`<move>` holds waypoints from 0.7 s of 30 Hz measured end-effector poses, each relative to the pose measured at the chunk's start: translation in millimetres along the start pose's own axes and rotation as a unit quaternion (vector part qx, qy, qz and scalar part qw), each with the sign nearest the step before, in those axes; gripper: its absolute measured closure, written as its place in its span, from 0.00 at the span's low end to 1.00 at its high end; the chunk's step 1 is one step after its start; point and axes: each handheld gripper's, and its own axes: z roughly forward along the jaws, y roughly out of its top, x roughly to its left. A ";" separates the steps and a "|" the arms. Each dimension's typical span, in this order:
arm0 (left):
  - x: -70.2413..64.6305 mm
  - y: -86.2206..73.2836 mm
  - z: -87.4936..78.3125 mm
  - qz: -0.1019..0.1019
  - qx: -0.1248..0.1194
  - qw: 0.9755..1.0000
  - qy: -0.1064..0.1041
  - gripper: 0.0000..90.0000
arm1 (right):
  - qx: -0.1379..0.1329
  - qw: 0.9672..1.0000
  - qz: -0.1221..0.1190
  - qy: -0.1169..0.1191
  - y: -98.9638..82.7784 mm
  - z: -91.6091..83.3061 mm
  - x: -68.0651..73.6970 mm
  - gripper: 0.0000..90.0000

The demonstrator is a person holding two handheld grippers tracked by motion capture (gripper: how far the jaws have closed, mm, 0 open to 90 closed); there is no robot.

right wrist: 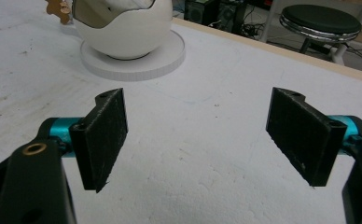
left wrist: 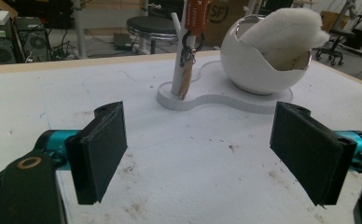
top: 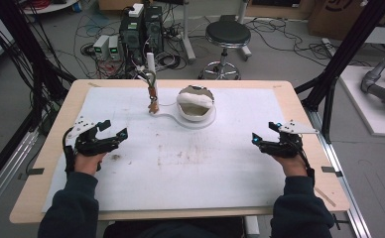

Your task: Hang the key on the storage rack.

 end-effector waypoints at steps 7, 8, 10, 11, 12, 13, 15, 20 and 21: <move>-1.2 0.2 -0.8 0.004 0.002 1.000 -0.002 0.21 | 0.004 1.000 0.002 -0.002 -0.1 0.5 3.3 0.23; -1.4 0.1 -0.8 0.004 0.002 1.000 -0.004 0.21 | 0.003 1.000 0.000 -0.003 -0.1 0.7 3.3 0.23; -1.4 0.1 -0.9 0.004 0.002 1.000 -0.005 0.21 | 0.003 1.000 0.000 -0.005 0.0 1.1 3.7 0.23; -1.4 0.1 -1.1 0.003 0.002 1.000 -0.006 0.21 | 0.003 1.000 -0.001 -0.006 0.0 1.1 3.6 0.23; -1.3 0.3 -1.2 0.004 0.001 1.000 -0.005 0.21 | 0.002 1.000 0.000 -0.006 0.1 1.5 3.9 0.23; -1.5 0.2 -1.2 0.003 0.000 1.000 -0.005 0.21 | 0.003 1.000 0.001 -0.006 -0.1 1.8 4.3 0.23; -1.2 0.2 -1.1 0.003 0.000 1.000 -0.004 0.21 | 0.005 1.000 0.000 -0.006 -0.4 2.6 4.4 0.23; -1.5 -0.2 -0.4 0.003 0.002 1.000 -0.006 0.21 | 0.008 1.000 0.002 -0.005 -0.9 4.0 4.9 0.23; -1.6 -0.2 -0.4 0.003 0.003 1.000 -0.006 0.21 | 0.009 1.000 0.003 -0.004 -1.0 4.1 5.1 0.23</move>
